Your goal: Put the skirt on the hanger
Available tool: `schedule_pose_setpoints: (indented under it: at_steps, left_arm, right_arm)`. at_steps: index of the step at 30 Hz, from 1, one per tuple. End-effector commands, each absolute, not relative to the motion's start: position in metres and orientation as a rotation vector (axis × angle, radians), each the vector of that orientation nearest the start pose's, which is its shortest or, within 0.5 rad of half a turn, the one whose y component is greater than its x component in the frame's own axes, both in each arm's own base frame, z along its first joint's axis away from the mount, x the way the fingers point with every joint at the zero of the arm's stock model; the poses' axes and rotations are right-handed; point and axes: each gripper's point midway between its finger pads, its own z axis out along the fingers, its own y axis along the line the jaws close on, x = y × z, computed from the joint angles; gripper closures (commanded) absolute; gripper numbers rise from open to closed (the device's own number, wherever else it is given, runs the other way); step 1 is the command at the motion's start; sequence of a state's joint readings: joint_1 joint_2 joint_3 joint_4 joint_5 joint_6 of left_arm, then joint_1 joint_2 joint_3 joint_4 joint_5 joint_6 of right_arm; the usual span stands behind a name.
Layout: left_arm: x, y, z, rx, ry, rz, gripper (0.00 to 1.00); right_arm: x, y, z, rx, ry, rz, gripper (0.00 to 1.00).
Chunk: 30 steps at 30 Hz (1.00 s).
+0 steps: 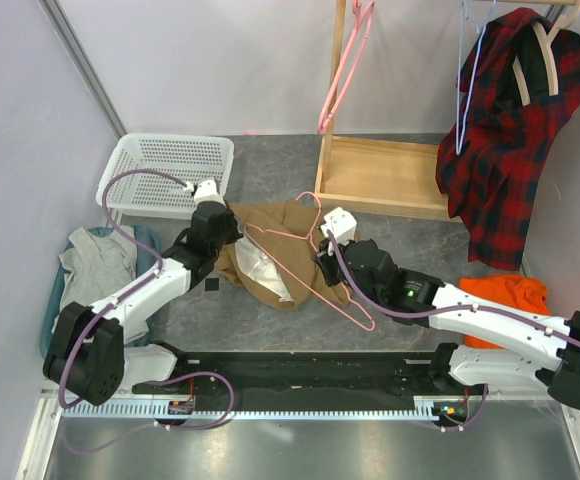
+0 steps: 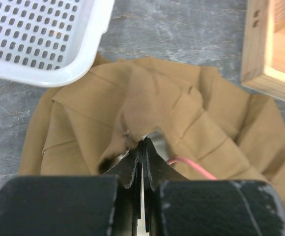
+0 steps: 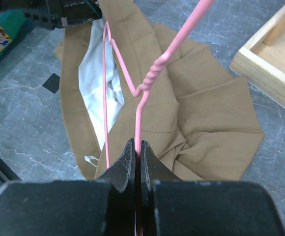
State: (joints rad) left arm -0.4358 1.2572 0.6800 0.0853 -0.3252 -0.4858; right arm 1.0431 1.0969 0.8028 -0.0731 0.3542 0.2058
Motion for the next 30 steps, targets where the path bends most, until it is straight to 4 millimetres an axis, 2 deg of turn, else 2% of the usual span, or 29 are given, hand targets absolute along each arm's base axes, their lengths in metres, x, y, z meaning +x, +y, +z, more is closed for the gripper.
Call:
schedule_pose_setpoints:
  at_steps: [1, 2, 6, 11, 13, 16, 20, 23, 25, 27, 30]
  left_arm:
    - [0.351, -0.125, 0.15, -0.275, 2.117, -0.258, 0.98]
    - [0.348, -0.121, 0.146, -0.307, 2.153, -0.259, 0.98]
    - [0.35, -0.119, 0.157, -0.384, 2.151, -0.292, 0.98]
    - [0.354, -0.124, 0.17, -0.434, 2.134, -0.372, 0.98]
    - [0.354, -0.128, 0.174, -0.439, 2.134, -0.403, 0.98]
    - [0.351, -0.131, 0.177, -0.446, 2.144, -0.436, 0.98]
    - [0.344, -0.129, 0.182, -0.455, 2.144, -0.452, 0.98]
    - [0.336, -0.126, 0.188, -0.47, 2.133, -0.463, 0.98]
    - [0.332, -0.122, 0.192, -0.498, 2.115, -0.468, 0.98]
    - [0.332, -0.121, 0.194, -0.517, 2.102, -0.471, 0.98]
    - [0.334, -0.119, 0.197, -0.551, 2.076, -0.478, 0.98]
  right_arm:
    - [0.222, 0.289, 0.222, -0.6, 1.815, 0.549, 1.0]
    - [0.219, 0.288, 0.222, -0.609, 1.81, 0.564, 1.0]
    - [0.209, 0.291, 0.225, -0.643, 1.785, 0.626, 1.0]
    - [0.209, 0.295, 0.215, -0.664, 1.791, 0.631, 1.0]
    - [0.215, 0.3, 0.222, -0.634, 1.758, 0.64, 1.0]
    - [0.228, 0.302, 0.22, -0.583, 1.754, 0.595, 1.0]
    - [0.245, 0.296, 0.222, -0.5, 1.748, 0.506, 1.0]
    - [0.25, 0.289, 0.223, -0.475, 1.757, 0.45, 1.0]
    - [0.246, 0.29, 0.226, -0.502, 1.743, 0.476, 1.0]
    - [0.236, 0.3, 0.227, -0.558, 1.728, 0.551, 1.0]
    - [0.221, 0.313, 0.219, -0.643, 1.727, 0.646, 1.0]
